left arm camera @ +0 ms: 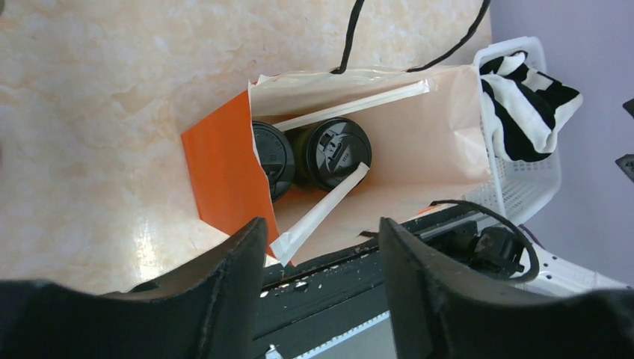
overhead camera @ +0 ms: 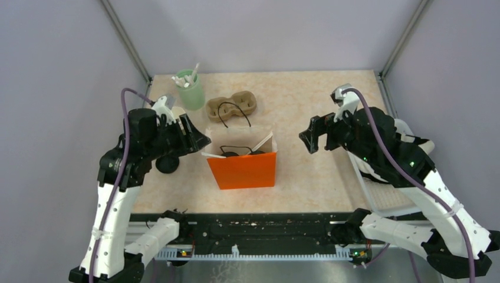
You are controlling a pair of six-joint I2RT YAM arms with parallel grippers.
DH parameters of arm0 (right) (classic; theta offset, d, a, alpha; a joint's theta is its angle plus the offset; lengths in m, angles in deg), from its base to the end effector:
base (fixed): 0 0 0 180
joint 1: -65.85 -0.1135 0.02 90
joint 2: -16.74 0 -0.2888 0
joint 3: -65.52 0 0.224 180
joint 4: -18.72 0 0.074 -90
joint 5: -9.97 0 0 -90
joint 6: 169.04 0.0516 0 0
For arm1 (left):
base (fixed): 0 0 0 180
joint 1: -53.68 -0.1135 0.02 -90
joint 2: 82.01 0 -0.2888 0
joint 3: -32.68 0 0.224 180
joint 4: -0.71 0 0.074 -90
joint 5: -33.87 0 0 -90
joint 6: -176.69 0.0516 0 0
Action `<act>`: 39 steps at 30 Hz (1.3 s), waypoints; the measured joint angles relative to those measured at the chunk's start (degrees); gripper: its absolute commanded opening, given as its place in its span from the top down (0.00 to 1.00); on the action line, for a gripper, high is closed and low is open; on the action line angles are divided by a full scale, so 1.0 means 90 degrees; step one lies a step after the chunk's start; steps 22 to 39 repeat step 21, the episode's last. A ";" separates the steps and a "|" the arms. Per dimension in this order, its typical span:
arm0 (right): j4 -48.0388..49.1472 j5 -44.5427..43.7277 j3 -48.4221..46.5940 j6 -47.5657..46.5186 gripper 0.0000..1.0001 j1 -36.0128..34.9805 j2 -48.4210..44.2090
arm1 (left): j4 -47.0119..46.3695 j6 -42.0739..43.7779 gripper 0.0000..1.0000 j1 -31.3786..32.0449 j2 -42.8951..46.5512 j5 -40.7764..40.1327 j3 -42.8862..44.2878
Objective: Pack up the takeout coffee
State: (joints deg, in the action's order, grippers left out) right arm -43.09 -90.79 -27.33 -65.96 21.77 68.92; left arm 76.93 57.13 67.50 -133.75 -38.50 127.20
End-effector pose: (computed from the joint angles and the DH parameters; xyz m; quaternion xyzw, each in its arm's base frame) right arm 0.0995 0.0829 0.4426 -0.1684 0.8055 0.2014 0.5313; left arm 0.1015 -0.0411 0.4245 -0.0472 0.8720 -0.2984 0.3852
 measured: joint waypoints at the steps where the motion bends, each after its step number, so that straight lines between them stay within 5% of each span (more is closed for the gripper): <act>1: -0.0015 -0.0015 -0.0002 0.0000 0.01 0.0000 -0.0017 | 0.0015 -0.0044 0.26 0.0000 0.0044 -0.0029 0.0002; 6: -0.0318 -0.0359 -0.0355 0.0187 0.01 0.0000 -0.0061 | 0.0063 -0.0046 0.17 0.0000 -0.0092 -0.0148 0.0729; 9: -0.0488 -0.0738 -0.0624 0.0532 0.01 0.0000 -0.0153 | 0.0058 0.0109 0.02 0.0000 -0.0413 -0.0163 0.1542; 17: -0.1540 -0.2154 -0.1904 0.1979 0.01 0.0000 -0.0401 | -0.0109 0.0741 0.01 0.0000 -0.1073 -0.0170 0.3538; 39: -0.1792 -0.2555 -0.2429 0.2225 0.01 0.0000 -0.0425 | -0.0420 0.0782 0.01 0.0000 -0.0911 0.0015 0.3577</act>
